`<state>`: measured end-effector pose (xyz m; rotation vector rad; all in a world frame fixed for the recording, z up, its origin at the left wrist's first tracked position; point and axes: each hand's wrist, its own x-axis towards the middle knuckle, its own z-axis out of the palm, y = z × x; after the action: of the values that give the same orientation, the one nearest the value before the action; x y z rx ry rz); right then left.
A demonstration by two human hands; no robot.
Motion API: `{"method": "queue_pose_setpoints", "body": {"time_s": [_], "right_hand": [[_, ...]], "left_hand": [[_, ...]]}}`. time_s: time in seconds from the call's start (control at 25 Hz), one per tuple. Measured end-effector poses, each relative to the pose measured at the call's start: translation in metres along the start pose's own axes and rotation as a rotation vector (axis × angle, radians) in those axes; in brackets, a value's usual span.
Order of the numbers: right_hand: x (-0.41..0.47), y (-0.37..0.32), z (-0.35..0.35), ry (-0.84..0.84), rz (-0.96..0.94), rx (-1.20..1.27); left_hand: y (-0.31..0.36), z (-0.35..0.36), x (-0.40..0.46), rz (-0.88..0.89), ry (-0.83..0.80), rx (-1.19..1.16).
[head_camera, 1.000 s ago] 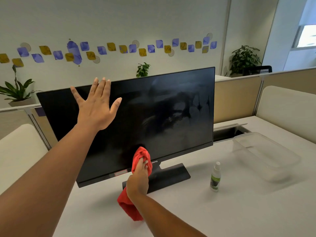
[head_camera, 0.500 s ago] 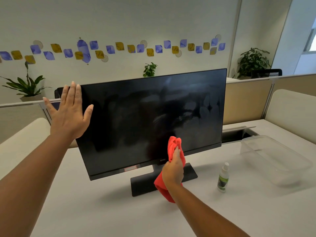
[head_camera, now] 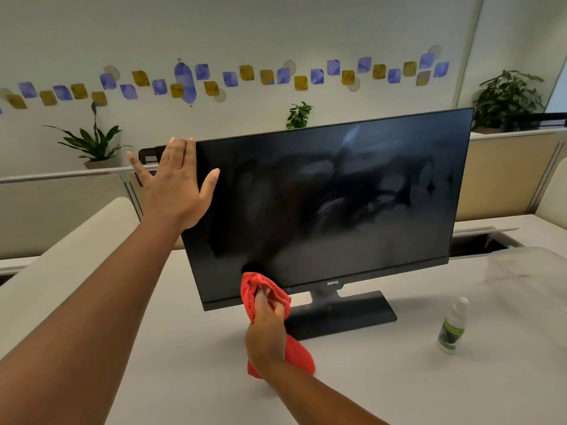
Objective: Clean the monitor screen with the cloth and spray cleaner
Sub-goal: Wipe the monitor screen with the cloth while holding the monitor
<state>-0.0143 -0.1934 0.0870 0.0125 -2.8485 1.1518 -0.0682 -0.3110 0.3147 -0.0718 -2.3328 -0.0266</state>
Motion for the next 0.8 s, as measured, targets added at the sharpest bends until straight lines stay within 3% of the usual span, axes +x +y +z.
{"method": "queue_pose_setpoints", "body": {"time_s": [0.16, 0.24, 0.36, 0.44, 0.52, 0.6, 0.64, 0.8], "right_hand": [[-0.009, -0.019, -0.011, -0.038, -0.072, 0.296], [-0.011, -0.029, -0.028, 0.041, -0.056, 0.484], [-0.011, -0.058, -0.062, 0.373, -0.059, 0.635], [-0.005, -0.083, -0.091, 0.677, -0.181, 0.632], [0.010, -0.105, -0.118, 0.934, -0.366, 0.478], [0.033, -0.120, -0.138, 1.055, -0.417, 0.227], [0.044, -0.125, -0.144, 1.019, -0.395, 0.107], [0.082, -0.117, -0.133, 0.567, -0.341, -0.205]], "left_hand": [[-0.008, -0.005, 0.001, 0.043, 0.002, -0.034], [-0.022, -0.010, 0.001, 0.024, 0.024, -0.045], [-0.049, -0.016, -0.003, -0.056, 0.014, -0.038], [-0.058, -0.017, -0.007, -0.034, -0.018, -0.015], [-0.061, -0.016, -0.011, 0.014, -0.046, 0.002], [-0.061, -0.013, -0.013, 0.034, -0.056, -0.002], [-0.061, -0.011, -0.013, 0.039, -0.058, -0.008], [-0.062, -0.004, -0.013, 0.051, -0.066, -0.020]]}}
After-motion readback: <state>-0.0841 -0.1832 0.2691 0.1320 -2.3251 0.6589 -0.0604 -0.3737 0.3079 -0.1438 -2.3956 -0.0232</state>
